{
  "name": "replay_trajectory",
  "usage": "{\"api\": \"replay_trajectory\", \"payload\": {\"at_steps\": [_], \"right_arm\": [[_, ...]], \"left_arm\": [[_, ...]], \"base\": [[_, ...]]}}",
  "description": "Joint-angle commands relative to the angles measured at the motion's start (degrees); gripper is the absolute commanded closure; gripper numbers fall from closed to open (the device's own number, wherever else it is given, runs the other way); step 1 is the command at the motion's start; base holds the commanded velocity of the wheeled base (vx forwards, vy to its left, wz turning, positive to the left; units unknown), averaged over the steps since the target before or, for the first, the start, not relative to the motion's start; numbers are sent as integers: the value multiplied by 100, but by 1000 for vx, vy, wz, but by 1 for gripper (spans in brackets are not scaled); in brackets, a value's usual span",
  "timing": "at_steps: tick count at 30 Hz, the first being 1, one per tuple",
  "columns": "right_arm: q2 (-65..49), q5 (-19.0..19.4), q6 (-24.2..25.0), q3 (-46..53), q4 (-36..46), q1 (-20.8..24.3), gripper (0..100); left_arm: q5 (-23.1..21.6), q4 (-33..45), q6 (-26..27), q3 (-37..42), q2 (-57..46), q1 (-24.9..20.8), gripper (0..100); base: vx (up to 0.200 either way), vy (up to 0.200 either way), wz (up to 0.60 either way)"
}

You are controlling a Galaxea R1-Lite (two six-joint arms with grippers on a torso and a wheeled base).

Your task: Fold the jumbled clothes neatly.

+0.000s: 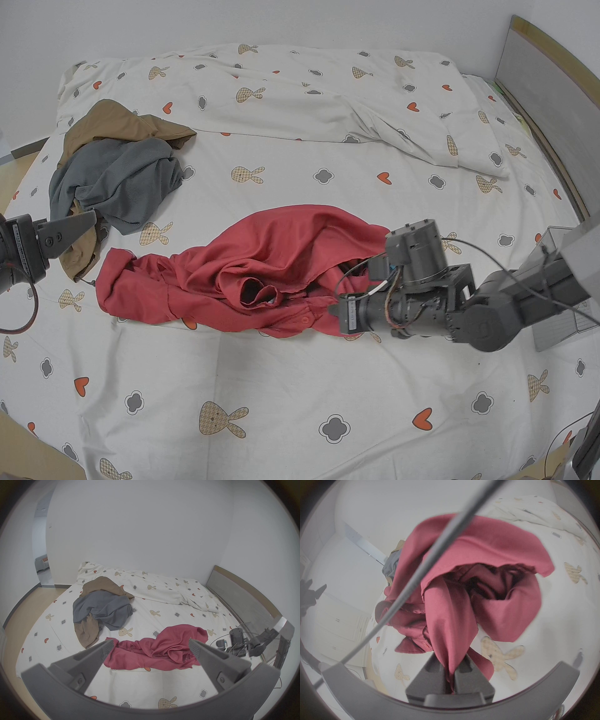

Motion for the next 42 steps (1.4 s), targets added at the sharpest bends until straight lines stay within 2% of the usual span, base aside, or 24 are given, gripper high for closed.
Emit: {"api": "replay_trajectory", "payload": {"at_steps": [1,4,7,11,19,20,26,27,29,30,31,35,36,38,40,42], "right_arm": [[-1425,-13,-19,139,988,-351,100],[-1978,-13,-54,24,1700,-606,100],[-2224,-5,-81,-63,2051,-764,100],[-2427,4,-195,-301,2790,-1248,100],[-1864,31,-380,-362,2842,-1766,100],[-1697,22,-380,-450,2833,-1819,0],[-1495,-163,-362,-477,2842,-1933,0],[-1600,-426,-371,-310,2833,-1915,0],[-1671,-541,-380,-257,2833,-1898,0],[-2049,-892,-362,-90,2842,-1845,0],[-2233,-927,-353,42,2833,-1740,0],[-2567,-901,-318,376,2833,-1221,0],[-2655,-901,-292,569,2833,-957,0],[-2690,-910,-283,622,2833,-870,0],[-2866,-866,-221,824,2833,-544,0],[-2910,-479,-221,991,2825,-430,0]], "left_arm": [[6,-1,-3,-9,-4,1,0],[-3,-1,-3,-18,-4,1,0],[6,-1,-3,-18,-4,1,0],[6,-1,-3,-27,-12,1,0],[-3,-1,-3,-27,-4,1,0],[-3,-1,-3,-27,-4,1,0],[-3,-1,-3,-9,49,1,0],[-3,-1,-3,-9,40,1,0],[-3,-1,-3,-9,40,1,0],[-3,-1,-3,-9,40,1,0],[-3,-1,-3,-1,40,1,0],[-3,-1,-3,8,40,1,0],[-3,-1,-3,8,40,1,0],[-3,-1,-3,8,40,1,0],[-3,-1,-3,17,32,1,0],[-3,-1,-3,34,40,1,0]], "base": [[0,0,0],[0,0,0],[0,0,0],[0,0,0],[0,0,0],[0,0,0],[0,0,0],[0,0,0],[0,0,0],[0,0,0],[0,0,0],[0,0,0],[0,0,0],[0,0,0],[0,0,0],[0,0,0]]}}
